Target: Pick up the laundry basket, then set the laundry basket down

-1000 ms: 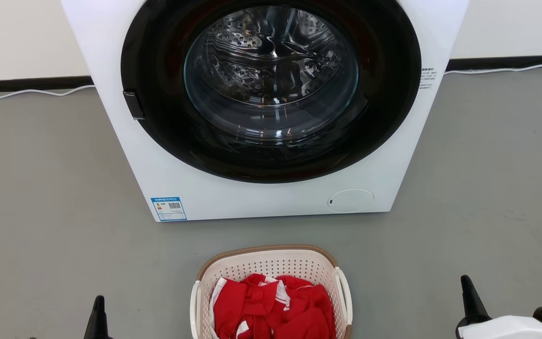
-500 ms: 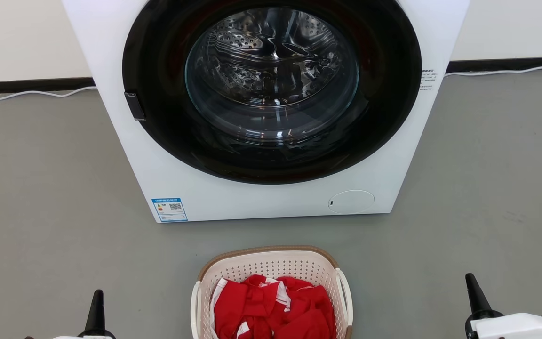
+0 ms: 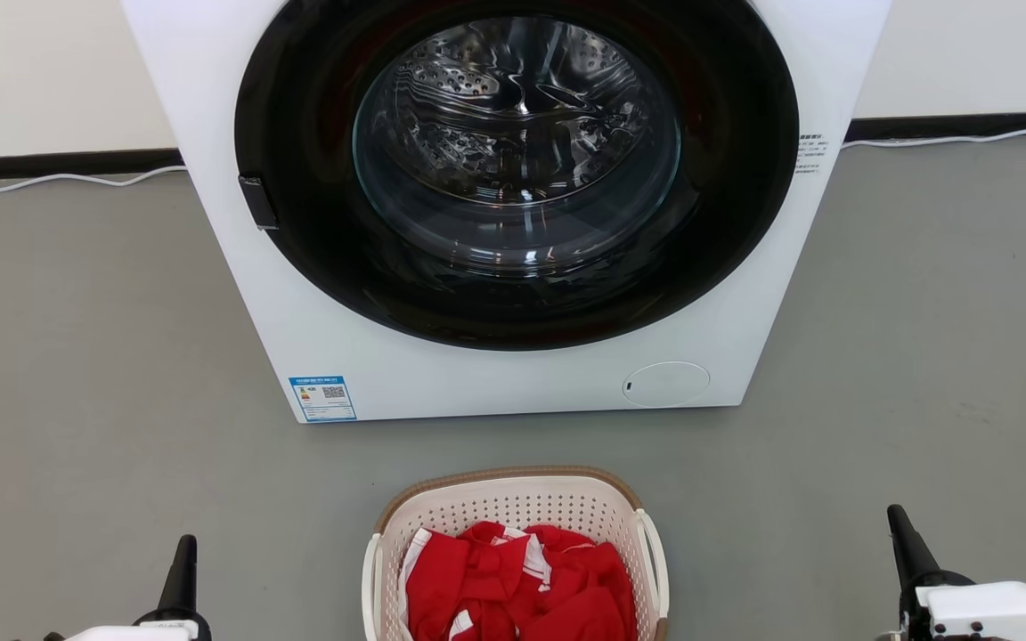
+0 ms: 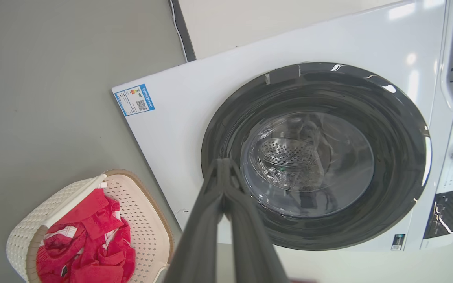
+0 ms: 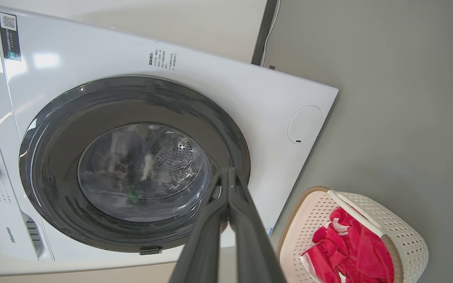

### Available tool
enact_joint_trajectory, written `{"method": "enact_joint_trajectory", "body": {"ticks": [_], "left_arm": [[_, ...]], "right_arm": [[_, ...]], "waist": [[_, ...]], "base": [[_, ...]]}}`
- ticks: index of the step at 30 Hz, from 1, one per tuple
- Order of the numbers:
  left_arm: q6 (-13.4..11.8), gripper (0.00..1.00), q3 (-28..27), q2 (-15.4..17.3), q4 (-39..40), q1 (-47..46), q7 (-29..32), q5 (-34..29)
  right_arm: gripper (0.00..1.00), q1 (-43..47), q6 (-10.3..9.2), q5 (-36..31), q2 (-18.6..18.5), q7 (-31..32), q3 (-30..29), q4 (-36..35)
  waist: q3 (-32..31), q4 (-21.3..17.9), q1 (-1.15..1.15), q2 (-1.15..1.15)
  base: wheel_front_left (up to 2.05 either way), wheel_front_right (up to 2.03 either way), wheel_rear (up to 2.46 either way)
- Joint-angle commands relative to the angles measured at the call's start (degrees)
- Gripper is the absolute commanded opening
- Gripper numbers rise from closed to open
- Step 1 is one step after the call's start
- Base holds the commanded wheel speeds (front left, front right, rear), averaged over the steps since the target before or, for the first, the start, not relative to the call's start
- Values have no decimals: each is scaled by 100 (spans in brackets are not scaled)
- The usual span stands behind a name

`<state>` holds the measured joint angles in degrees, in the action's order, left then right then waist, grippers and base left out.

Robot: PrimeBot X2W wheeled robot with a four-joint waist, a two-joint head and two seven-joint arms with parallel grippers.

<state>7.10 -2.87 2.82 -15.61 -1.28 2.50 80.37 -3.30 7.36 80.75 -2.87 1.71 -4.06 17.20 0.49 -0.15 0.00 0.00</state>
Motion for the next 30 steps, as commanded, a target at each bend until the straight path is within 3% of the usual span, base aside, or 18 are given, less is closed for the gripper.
{"method": "enact_joint_trajectory", "body": {"ticks": [1, 16, 30], "left_arm": [[33, 0, -190, 70, 150, -316, 62, 200], [38, 0, -305, 51, 158, -485, 351, 1229], [38, 0, -316, 44, 158, -486, 360, 1219]], "right_arm": [[0, -232, 16, 188, -99, 77, 61, -205], [0, -275, 13, 1260, -104, 364, -104, -326], [0, -277, 13, 1241, -88, 382, -127, -324]], "waist": [[-3, 2, 0, 0], [-31, 15, 0, 0], [-31, 15, 0, 0]], "base": [[0, 0, 0], [0, 0, 0], [0, 0, 0]]}}
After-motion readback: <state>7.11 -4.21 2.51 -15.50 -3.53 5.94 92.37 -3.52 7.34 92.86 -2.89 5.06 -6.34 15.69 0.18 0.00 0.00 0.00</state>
